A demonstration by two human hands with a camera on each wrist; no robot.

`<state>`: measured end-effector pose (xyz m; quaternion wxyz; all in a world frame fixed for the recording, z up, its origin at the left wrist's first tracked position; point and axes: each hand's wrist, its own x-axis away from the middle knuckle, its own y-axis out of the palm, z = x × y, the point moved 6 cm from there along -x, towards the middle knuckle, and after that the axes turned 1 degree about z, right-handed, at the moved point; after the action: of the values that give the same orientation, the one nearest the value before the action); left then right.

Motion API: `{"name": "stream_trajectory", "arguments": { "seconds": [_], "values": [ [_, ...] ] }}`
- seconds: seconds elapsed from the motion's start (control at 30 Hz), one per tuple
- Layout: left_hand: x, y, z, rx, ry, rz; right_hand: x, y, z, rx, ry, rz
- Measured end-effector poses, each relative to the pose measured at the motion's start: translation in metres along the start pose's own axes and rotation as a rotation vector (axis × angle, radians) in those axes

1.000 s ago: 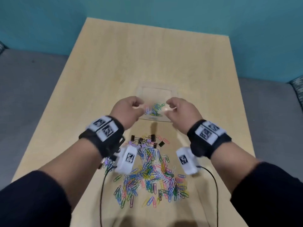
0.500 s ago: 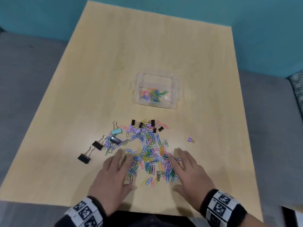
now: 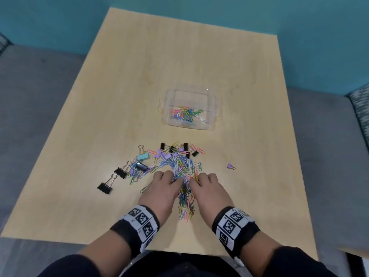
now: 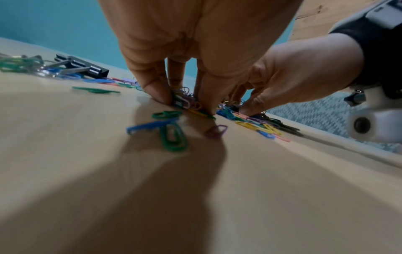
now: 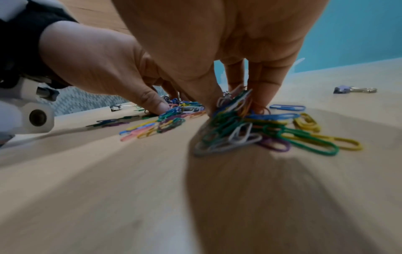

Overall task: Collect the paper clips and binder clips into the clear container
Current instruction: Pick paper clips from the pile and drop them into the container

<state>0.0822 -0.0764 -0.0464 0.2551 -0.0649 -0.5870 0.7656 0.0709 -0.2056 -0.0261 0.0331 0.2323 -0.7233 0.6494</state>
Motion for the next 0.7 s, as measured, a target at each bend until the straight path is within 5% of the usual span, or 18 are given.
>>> {"name": "stream_trajectory", "arguments": {
  "seconds": [0.47, 0.7],
  "values": [
    [-0.018, -0.023, -0.011, -0.030, -0.001, -0.041, -0.019, -0.016, 0.020, -0.116, -0.045, -0.084],
    [-0.031, -0.043, -0.030, 0.355, -0.238, -0.084, -0.033, -0.024, 0.033, -0.299, -0.006, -0.153]
  ]
}}
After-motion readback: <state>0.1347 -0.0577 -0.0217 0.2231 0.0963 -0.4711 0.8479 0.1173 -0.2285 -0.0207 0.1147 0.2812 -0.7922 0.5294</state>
